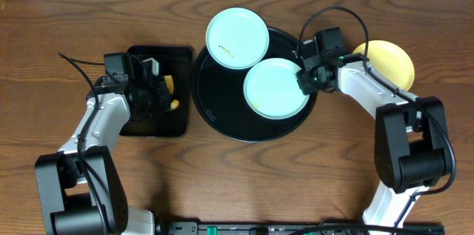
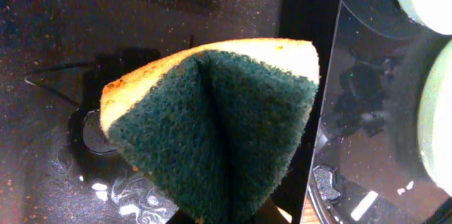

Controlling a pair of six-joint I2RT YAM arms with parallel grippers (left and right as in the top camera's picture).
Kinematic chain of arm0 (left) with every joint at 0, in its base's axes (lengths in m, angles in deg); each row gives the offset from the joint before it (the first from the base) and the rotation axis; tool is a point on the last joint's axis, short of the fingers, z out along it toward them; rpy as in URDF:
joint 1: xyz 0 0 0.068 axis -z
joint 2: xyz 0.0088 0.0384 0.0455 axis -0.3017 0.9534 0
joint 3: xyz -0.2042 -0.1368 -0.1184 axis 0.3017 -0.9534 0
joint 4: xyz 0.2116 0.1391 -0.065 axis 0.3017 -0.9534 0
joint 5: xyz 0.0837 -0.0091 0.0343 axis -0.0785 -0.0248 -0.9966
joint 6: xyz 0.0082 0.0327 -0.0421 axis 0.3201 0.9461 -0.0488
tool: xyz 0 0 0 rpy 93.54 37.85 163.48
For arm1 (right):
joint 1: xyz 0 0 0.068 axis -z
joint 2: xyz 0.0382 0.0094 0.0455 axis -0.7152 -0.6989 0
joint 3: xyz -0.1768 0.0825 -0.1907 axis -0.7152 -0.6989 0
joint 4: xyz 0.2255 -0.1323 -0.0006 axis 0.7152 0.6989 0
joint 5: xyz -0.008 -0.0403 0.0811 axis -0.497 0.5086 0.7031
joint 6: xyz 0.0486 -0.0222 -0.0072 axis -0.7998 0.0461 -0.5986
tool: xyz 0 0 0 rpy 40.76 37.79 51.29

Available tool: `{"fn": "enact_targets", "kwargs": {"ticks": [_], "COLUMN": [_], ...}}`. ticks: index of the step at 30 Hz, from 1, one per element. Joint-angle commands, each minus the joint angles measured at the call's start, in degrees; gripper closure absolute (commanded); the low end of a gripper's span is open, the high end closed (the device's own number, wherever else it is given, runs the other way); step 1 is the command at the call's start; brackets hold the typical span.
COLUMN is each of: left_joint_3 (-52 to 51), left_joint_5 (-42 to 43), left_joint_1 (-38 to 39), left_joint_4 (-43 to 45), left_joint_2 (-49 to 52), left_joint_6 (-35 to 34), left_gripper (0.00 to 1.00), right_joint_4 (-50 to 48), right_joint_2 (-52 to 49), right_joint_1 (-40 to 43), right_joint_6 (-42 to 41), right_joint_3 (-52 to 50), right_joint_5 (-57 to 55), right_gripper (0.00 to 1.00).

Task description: Clean dirty plates on tray and stack at the side

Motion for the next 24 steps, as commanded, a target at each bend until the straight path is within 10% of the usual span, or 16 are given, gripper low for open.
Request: {"fn": "enact_targets", "kwargs": {"ticks": [1, 10, 24], "left_joint_3": [0.3, 0.3, 0.3], "left_joint_5": [-0.1, -0.1, -0.1], "left_joint_1": [0.1, 0.1, 0.1], "left_joint_4": [-0.3, -0.9, -1.0], "left_joint_2": [-0.7, -0.7, -0.7], "left_joint_6": [0.8, 0.8, 0.8], "left_gripper": [0.92, 0.92, 0.92], "right_joint_4": [0.5, 0.2, -7.3], "right_joint_2": [-0.7, -0.7, -0.7], "right_joint_1": [-0.4, -0.6, -2.8], "right_joint_6": [-4.8, -5.5, -4.6], "right_joint_3": [-0.3, -0.3, -4.7], "right_joint_5": [9.3, 5.0, 2.8], "right_gripper": [0.78, 0.55, 0.64]}}
